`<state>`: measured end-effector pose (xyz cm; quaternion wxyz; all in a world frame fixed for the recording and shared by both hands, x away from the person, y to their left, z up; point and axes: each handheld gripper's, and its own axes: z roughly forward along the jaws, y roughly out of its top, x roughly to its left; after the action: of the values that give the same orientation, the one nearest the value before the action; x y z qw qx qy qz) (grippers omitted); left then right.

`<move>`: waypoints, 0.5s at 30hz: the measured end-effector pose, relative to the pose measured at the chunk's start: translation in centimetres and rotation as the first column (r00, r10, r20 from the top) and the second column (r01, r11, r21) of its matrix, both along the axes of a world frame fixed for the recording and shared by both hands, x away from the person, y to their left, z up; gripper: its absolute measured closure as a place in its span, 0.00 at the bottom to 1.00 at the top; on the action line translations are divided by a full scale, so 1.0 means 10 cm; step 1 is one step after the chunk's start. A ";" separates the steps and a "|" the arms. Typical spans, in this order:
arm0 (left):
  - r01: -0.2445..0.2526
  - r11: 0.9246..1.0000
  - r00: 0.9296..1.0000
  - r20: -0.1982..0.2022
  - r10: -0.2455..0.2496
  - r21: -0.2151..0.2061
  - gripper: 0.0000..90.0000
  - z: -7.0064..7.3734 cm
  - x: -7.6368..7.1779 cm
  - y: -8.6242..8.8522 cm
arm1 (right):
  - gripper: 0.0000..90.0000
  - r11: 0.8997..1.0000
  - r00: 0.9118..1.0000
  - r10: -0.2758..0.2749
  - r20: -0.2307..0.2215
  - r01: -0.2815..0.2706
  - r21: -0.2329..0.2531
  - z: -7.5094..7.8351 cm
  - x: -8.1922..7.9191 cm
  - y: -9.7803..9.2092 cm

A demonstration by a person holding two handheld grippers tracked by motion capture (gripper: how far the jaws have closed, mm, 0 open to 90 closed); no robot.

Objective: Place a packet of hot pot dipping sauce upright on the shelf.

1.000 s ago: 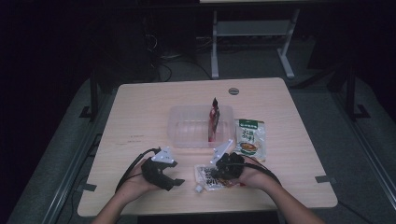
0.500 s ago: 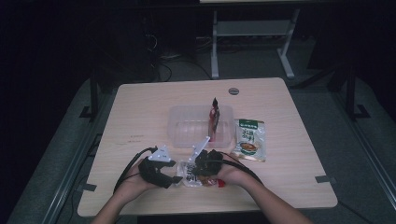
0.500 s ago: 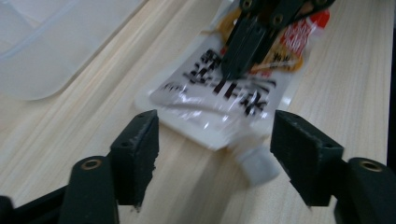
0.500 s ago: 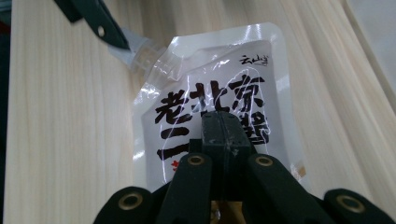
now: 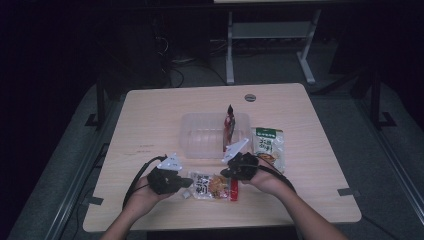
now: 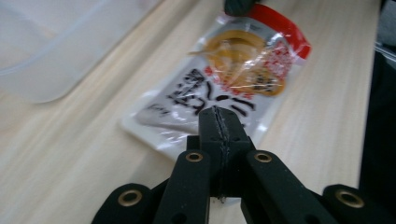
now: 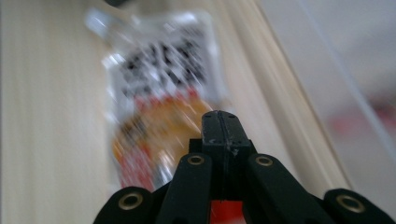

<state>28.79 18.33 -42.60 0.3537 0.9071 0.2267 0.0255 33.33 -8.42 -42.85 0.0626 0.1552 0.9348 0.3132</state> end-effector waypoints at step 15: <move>0.098 0.988 0.993 -0.075 -0.090 0.120 0.99 -0.21 -0.11 -0.33 | 1.00 0.999 0.999 -0.035 -0.032 0.035 -0.027 -0.19 0.21 -0.16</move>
<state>27.73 15.06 -44.70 0.2894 0.9373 0.1938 -0.0088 35.41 -9.98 -44.80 0.0551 0.1757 0.9369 0.2971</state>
